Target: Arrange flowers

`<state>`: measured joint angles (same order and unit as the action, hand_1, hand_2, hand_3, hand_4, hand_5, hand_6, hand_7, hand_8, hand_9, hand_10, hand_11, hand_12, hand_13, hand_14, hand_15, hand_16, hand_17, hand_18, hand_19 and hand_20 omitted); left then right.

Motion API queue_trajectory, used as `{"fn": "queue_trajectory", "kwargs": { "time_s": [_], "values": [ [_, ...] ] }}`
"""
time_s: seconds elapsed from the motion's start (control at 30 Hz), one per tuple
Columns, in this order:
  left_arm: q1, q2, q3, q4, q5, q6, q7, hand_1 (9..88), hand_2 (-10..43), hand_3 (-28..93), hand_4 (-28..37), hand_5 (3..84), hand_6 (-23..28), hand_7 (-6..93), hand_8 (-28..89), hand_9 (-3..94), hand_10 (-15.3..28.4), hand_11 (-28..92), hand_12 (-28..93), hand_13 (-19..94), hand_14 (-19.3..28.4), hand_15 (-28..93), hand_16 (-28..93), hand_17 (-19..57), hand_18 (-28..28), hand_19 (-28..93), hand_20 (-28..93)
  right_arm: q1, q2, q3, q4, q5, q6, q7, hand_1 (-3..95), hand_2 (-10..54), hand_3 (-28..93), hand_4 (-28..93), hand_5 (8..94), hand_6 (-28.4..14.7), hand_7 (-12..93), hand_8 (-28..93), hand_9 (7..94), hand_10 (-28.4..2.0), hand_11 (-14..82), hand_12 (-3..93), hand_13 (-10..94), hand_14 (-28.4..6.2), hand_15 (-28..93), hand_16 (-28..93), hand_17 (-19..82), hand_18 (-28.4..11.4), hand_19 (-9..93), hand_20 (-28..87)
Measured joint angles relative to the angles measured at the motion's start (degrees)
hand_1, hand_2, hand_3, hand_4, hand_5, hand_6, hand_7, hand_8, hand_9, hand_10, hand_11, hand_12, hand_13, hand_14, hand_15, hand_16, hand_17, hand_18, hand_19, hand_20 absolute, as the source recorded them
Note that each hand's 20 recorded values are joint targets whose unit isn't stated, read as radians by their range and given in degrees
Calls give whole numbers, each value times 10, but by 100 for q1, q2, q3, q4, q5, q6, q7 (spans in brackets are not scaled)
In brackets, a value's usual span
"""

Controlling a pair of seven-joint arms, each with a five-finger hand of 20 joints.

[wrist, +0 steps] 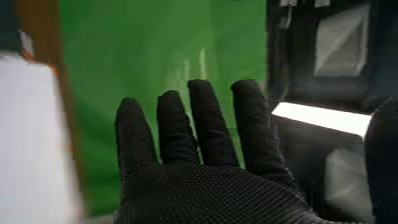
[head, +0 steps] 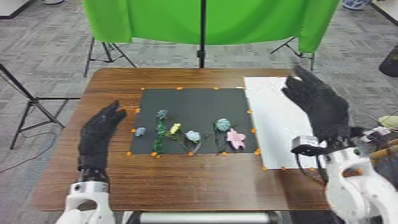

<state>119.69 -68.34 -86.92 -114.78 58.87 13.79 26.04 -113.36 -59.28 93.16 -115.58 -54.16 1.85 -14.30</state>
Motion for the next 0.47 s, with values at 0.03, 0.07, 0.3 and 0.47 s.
{"fn": "queue_trajectory", "kwargs": {
  "time_s": [0.03, 0.07, 0.3, 0.47],
  "values": [
    [-4, 0, 4, -14, -16, 100, 12, 263, 18, 668, -254, 467, 40, 133, -70, 453, 138, 180, 118, 340, 145, 174, 1, 136, 101, 34, 250, -132, -51, -7, -38, 328, 103, 2, 28, 1, 768, -187, 380, 0, 77, -71, 393, -139, 41, 112, 270, -117, 69, 103, 157, -132, 7, 223],
    [-3, 0, 4, -29, -35, 187, 10, 264, 21, 664, -256, 465, 40, 132, -71, 451, 138, 180, 118, 339, 148, 173, 2, 138, 104, 33, 248, -256, -99, -16, -69, 611, 216, 4, 28, 1, 769, -187, 383, 1, 79, -71, 396, -140, 42, 113, 274, -117, 72, 103, 160, -132, 9, 223],
    [79, -49, -73, -197, -280, 199, -167, 263, 27, 657, -256, 462, 44, 123, -69, 451, 140, 182, 118, 340, 155, 176, 3, 128, 112, 27, 227, -637, -395, -24, -71, 578, 406, 30, 33, 4, 769, -191, 407, -23, 75, -75, 394, -140, 41, 114, 276, -117, 81, 99, 168, -135, 11, 227],
    [93, -79, -101, -254, -295, 7, -234, 261, 27, 656, -253, 461, 42, 125, -68, 451, 140, 182, 117, 338, 158, 176, 3, 122, 108, 29, 224, -635, -453, -79, -79, 99, 399, 86, 37, 5, 767, -189, 418, -17, 81, -72, 402, -138, 43, 116, 289, -108, 87, 97, 174, -141, 12, 229]
  ]
}}
